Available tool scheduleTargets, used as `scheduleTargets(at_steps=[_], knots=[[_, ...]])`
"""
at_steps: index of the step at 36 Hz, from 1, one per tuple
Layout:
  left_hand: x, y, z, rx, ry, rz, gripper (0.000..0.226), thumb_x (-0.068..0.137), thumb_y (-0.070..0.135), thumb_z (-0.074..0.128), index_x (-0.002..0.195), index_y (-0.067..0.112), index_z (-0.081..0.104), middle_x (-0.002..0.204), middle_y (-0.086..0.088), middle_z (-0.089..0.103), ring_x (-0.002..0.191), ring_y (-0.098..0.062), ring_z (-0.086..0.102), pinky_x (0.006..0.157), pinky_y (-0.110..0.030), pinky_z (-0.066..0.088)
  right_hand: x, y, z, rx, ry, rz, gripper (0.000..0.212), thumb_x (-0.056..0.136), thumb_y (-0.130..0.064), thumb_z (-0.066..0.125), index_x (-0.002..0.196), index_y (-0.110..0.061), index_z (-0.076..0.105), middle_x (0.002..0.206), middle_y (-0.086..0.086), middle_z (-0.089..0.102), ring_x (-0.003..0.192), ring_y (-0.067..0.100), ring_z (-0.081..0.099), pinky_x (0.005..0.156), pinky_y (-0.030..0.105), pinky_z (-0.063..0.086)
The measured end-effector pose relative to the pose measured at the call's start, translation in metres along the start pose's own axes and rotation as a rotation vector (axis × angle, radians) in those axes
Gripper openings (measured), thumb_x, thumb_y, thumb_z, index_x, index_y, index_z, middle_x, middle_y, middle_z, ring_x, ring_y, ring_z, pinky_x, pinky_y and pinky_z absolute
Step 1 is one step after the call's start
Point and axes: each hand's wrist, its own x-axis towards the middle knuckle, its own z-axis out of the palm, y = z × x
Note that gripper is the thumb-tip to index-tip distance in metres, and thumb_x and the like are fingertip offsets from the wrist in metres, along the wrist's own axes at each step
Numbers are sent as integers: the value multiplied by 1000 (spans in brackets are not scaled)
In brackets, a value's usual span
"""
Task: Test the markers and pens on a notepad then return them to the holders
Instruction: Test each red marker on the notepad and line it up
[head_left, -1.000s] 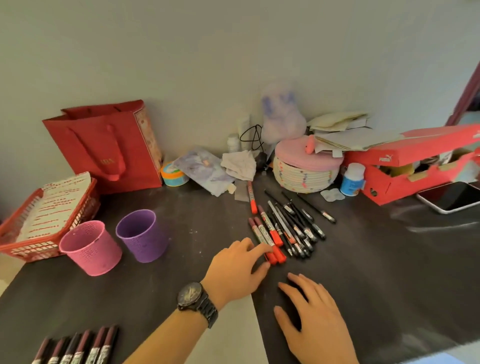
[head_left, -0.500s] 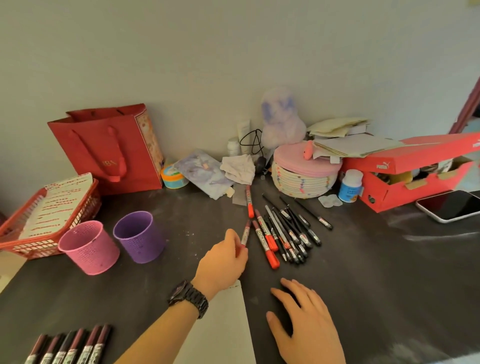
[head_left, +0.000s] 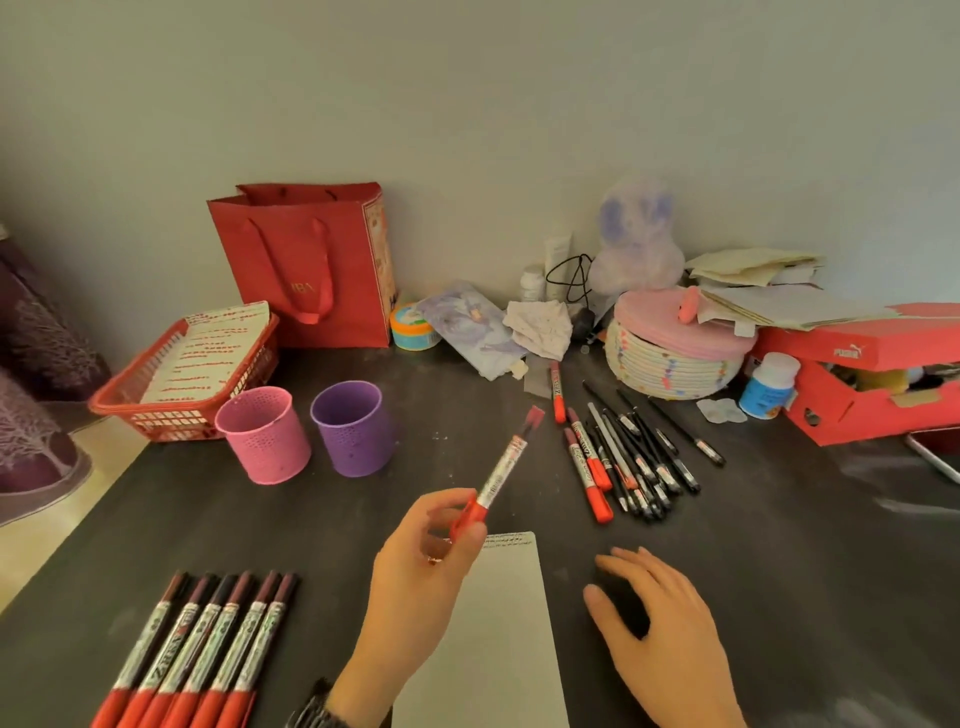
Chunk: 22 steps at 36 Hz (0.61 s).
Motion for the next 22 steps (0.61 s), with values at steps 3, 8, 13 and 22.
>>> scheduleTargets(at_steps=[3, 8, 13, 22], knots=[[-18, 0, -4, 162, 65, 108, 28, 84, 32, 72, 101, 54, 64, 98, 28, 65, 85, -5, 61, 69, -11, 47, -4, -11, -8, 391, 29, 70, 43, 74, -76, 48, 112, -57, 53, 112, -37, 61, 117, -9, 53, 103, 25, 40], [-36, -2, -6, 351, 83, 270, 24, 77, 47, 63, 101, 51, 64, 101, 31, 61, 91, -1, 58, 70, -5, 43, -8, -41, -15, 985, -74, 121, 40, 82, -46, 61, 118, -29, 64, 100, -10, 76, 91, 16, 75, 82, 32, 57], [-44, -10, -9, 429, 67, 379, 25, 80, 43, 68, 105, 44, 66, 105, 31, 62, 87, -3, 59, 69, -3, 43, -13, -66, -16, 1219, -21, 143, 42, 73, -42, 66, 104, -14, 72, 85, 9, 76, 71, 25, 73, 65, 31, 61], [-52, -12, -15, 531, 14, 362, 30, 86, 65, 44, 111, 51, 53, 108, 36, 56, 98, 4, 55, 72, -2, 41, -24, -75, -7, 1152, 11, 113, 39, 79, -47, 62, 104, -19, 72, 87, 8, 75, 80, 25, 74, 73, 32, 60]])
